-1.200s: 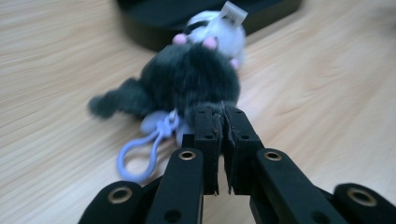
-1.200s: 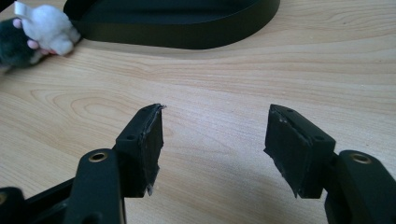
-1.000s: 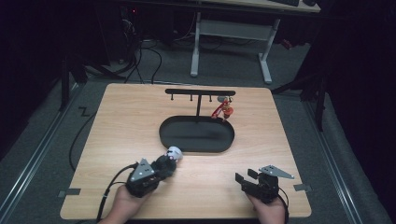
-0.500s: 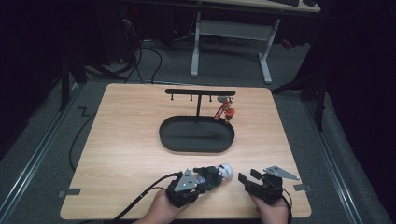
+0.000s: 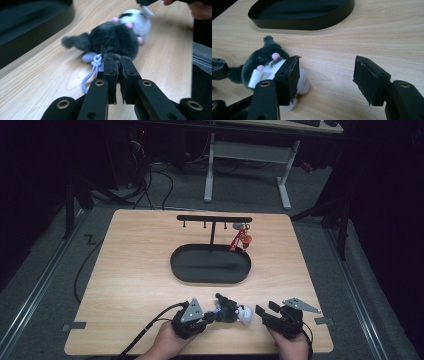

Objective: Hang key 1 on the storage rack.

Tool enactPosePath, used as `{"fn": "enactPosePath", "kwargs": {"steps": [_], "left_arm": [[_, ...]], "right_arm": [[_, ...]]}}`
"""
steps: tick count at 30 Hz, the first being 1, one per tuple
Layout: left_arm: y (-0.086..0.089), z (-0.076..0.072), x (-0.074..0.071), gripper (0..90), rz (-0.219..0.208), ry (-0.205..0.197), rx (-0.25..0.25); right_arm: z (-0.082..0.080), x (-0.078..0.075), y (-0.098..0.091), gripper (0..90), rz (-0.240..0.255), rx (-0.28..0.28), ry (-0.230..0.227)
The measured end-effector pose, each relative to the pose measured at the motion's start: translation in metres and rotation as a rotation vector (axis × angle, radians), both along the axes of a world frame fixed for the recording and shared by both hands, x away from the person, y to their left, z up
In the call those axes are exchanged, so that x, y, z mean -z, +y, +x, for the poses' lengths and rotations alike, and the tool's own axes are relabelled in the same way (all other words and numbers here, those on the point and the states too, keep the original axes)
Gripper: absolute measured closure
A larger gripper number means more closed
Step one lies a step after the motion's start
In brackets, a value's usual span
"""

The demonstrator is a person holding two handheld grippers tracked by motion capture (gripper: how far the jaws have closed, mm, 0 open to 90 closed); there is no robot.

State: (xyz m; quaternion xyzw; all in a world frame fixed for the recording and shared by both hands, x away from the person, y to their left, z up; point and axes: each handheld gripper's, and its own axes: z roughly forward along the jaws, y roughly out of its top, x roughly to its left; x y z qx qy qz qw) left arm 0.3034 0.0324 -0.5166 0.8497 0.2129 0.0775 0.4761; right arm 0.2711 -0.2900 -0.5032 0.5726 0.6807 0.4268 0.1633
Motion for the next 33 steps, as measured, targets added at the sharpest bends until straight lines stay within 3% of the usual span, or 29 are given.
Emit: {"fn": "enactPosePath", "kwargs": {"steps": [9,13,14,16,19,23,24,25,26,27,29,30,31,33], "left_arm": [[0.003,0.018,0.006,81.0,0.012,0.01,-0.086],[0.007,0.019,0.006,61.2,0.006,0.014,-0.096],[0.009,0.019,0.005,61.2,0.006,0.012,-0.099],[0.016,0.02,0.004,49.5,0.004,0.006,-0.117],[0.024,0.021,0.003,46.5,0.007,-0.002,-0.129],[0.047,0.023,-0.001,41.1,0.0,-0.019,-0.171],[0.063,0.026,-0.003,39.8,0.007,-0.026,-0.195],[0.063,0.026,-0.003,39.5,0.007,-0.026,-0.195],[0.081,0.029,-0.004,39.1,0.02,-0.037,-0.227],[0.081,0.029,-0.004,38.8,0.02,-0.037,-0.227],[0.1,0.033,-0.004,38.7,0.037,-0.044,-0.261],[0.119,0.037,-0.004,38.7,0.045,-0.039,-0.297],[0.119,0.037,-0.004,38.2,0.045,-0.039,-0.297],[0.136,0.04,-0.002,38.1,0.053,-0.033,-0.33]], "right_arm": [[0.001,0.0,0.001,38.1,-0.001,-0.005,0.0],[0.0,0.001,-0.002,38.1,0.002,0.001,0.002],[0.0,0.001,-0.002,38.1,0.001,0.0,0.001],[0.0,0.001,-0.004,38.0,-0.001,0.003,0.0],[0.001,0.002,-0.004,37.9,-0.003,0.005,0.002],[0.001,0.002,-0.003,37.5,-0.021,0.002,-0.004],[0.001,0.003,-0.003,37.1,-0.027,0.0,-0.004],[0.001,0.003,-0.003,37.1,-0.027,0.0,-0.004],[0.001,0.003,-0.003,36.9,-0.036,-0.001,-0.005],[0.001,0.003,-0.003,36.9,-0.036,-0.001,-0.005],[0.002,0.004,-0.002,37.3,-0.05,-0.001,-0.01],[0.002,0.004,-0.001,38.4,-0.06,-0.003,-0.014],[0.002,0.004,-0.001,38.4,-0.06,-0.003,-0.014],[0.002,0.004,0.001,39.7,-0.071,-0.008,-0.018]]}}
